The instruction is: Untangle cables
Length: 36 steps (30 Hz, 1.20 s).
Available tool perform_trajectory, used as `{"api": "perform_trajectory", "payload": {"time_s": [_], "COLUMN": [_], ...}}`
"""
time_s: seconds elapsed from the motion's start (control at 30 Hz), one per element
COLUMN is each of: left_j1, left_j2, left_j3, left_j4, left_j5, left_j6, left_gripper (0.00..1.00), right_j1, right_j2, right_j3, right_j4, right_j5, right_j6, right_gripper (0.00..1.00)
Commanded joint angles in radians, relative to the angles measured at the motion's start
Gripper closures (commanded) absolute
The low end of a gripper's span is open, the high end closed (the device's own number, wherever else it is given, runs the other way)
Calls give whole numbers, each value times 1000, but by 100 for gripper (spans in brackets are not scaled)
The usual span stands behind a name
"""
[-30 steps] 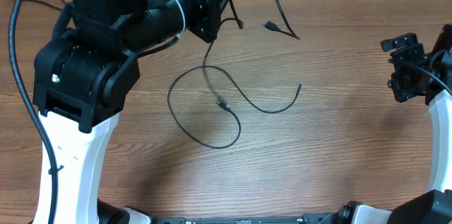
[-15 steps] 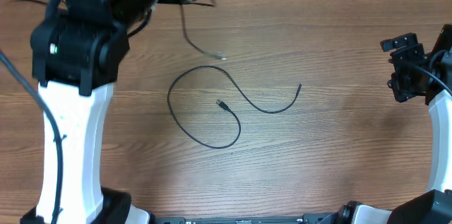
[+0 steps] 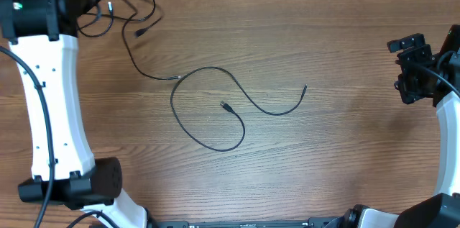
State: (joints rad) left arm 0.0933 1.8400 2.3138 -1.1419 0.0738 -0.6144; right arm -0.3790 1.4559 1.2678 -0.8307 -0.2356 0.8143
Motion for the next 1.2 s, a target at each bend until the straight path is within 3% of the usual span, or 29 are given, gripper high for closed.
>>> {"api": "perform_trajectory", "payload": {"time_s": [0.0,0.17,0.83,1.0,1.17], "left_j1": [59,137,420,485,512], "left_j2": [40,64,240,290,366], "left_j3": [12,12,11,11,11], "left_j4": [-14,-52,-89,-74,-47], "left_j5": [-2,-3,-6,-36,-151], "left_j6": [-66,-135,-167,-77,182], "left_gripper": [96,96,96,96,96], "right_j1": [-1,-1,-1,-1,-1], "right_j2": [-6,-6,-6,-6,-6], "right_j3": [3,4,4,4,4], "right_j4": [6,6,6,6,6], "right_j5": [11,11,11,11,11], "right_j6": [-5,-5,-5,-5,-5], "right_gripper": [0,0,0,0,0]}}
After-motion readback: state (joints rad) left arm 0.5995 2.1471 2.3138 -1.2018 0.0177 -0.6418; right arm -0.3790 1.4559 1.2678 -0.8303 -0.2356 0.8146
